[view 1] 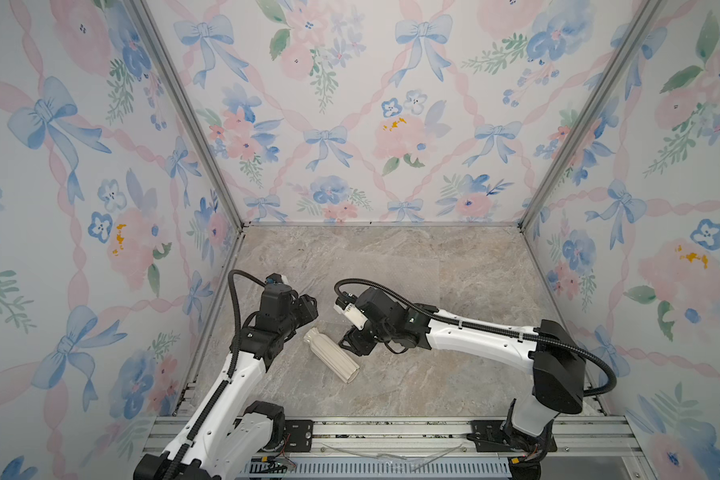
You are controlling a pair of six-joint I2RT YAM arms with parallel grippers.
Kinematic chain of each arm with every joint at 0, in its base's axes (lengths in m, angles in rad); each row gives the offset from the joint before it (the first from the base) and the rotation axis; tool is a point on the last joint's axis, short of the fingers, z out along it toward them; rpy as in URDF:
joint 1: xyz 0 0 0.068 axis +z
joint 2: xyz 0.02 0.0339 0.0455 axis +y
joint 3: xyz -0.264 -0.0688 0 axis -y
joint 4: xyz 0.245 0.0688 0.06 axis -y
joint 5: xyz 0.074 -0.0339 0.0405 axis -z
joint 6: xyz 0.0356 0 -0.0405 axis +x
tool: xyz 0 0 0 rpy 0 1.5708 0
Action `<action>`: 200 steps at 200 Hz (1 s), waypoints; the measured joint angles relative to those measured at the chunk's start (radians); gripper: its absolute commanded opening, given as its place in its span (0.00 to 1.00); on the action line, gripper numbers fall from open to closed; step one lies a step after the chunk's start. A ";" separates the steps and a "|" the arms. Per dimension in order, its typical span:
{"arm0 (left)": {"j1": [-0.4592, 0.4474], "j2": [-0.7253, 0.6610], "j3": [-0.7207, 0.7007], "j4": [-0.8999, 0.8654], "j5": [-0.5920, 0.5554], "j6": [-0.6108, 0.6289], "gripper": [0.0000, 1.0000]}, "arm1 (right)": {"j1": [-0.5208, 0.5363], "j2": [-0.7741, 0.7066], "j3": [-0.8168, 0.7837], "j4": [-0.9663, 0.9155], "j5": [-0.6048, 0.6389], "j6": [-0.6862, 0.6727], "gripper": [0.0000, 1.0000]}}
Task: Unwrap the vase from the bubble wrap
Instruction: Adjust the vase at the center of the board.
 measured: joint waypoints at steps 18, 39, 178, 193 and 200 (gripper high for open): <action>0.016 -0.050 -0.009 -0.005 -0.018 -0.023 0.59 | 0.019 0.068 0.049 -0.048 -0.013 0.013 0.61; 0.016 -0.093 -0.024 -0.012 -0.039 -0.040 0.60 | 0.033 0.130 0.132 -0.093 -0.020 0.021 0.62; 0.036 -0.409 -0.033 -0.073 -0.116 -0.077 0.63 | 0.042 0.489 0.641 -0.377 0.124 0.042 0.67; 0.036 -0.435 -0.033 -0.074 -0.126 -0.077 0.63 | 0.042 0.525 0.705 -0.404 0.138 0.041 0.67; 0.036 -0.439 -0.033 -0.074 -0.129 -0.077 0.64 | 0.039 0.546 0.741 -0.416 0.146 0.038 0.68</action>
